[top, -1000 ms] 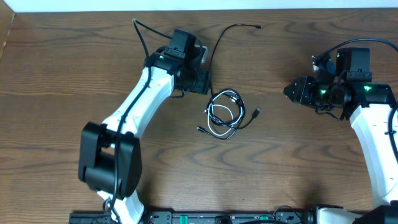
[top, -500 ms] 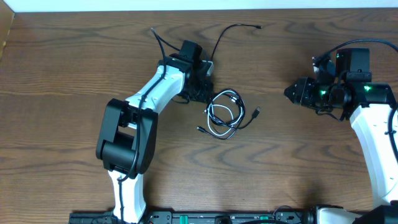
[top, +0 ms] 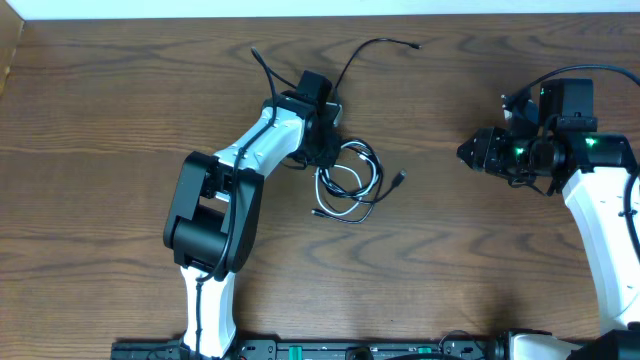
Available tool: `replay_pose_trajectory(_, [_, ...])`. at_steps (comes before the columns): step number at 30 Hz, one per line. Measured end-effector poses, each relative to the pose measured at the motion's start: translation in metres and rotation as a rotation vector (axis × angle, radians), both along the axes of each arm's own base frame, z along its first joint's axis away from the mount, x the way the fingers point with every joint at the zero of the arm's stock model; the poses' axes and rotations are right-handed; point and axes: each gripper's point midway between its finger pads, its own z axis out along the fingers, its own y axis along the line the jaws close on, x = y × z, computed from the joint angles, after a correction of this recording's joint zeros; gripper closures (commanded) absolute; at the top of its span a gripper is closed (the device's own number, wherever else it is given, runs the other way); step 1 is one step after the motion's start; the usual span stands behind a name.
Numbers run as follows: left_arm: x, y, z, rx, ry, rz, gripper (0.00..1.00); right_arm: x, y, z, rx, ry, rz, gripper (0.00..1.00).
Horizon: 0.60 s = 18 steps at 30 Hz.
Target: Untangle cables
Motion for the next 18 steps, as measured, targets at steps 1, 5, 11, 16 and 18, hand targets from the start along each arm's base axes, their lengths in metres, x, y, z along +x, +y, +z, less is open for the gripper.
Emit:
replay_pose_trajectory(1, [0.000, 0.001, 0.000, 0.007, -0.002, -0.001, 0.93, 0.000, 0.000, 0.000, -0.001, -0.001, -0.001, 0.51])
replay_pose_trajectory(5, [-0.002, 0.003, 0.002, 0.027, -0.001, 0.003, 0.93, 0.002, 0.000, 0.001, 0.001, -0.009, 0.002, 0.55])
replay_pose_trajectory(11, [0.003, -0.005, 0.062, -0.061, -0.119, 0.020, 0.92, 0.020, 0.017, 0.016, 0.042, -0.119, 0.061, 0.49])
replay_pose_trajectory(16, [-0.002, -0.022, 0.191, -0.275, -0.368, -0.008, 0.92, 0.031, 0.062, 0.045, 0.182, -0.262, 0.214, 0.46])
replay_pose_trajectory(18, [-0.009, -0.023, 0.225, -0.326, -0.431, -0.024, 0.93, 0.032, 0.077, 0.060, 0.254, -0.316, 0.271, 0.46])
